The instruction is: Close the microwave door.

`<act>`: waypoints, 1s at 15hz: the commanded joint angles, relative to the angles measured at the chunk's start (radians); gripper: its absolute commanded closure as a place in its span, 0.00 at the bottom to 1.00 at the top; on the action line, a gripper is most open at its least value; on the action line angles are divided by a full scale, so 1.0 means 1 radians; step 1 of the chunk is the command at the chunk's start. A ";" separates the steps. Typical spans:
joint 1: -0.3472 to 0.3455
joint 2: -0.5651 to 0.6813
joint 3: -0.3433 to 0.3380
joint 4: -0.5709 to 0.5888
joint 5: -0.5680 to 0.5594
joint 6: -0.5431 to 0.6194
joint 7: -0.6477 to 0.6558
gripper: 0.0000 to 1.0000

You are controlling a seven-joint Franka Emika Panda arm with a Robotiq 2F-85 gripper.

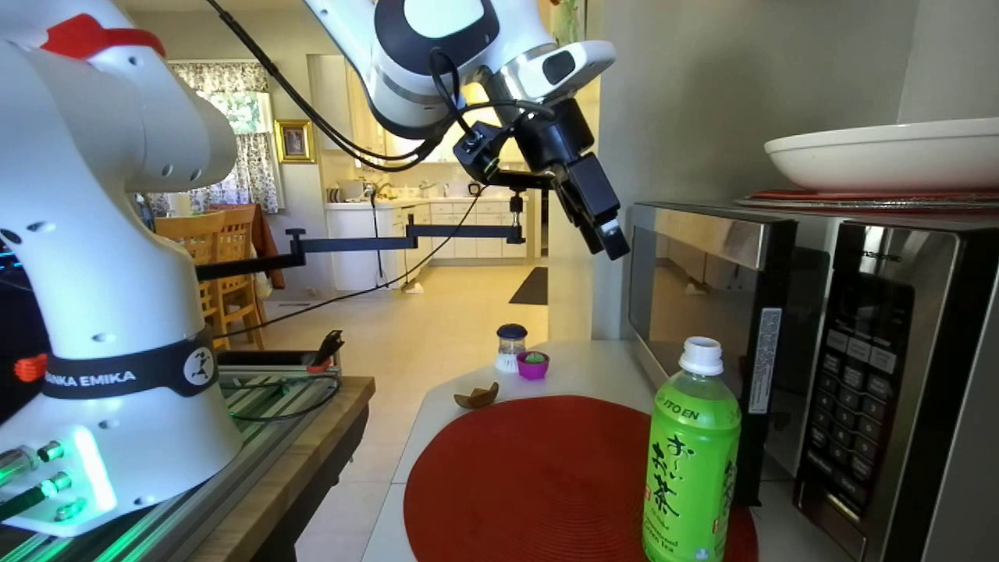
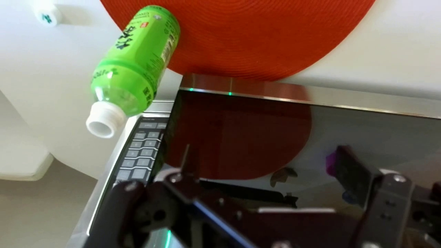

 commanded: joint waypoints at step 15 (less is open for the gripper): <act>0.088 -0.013 -0.064 0.001 0.083 -0.072 -0.033 0.00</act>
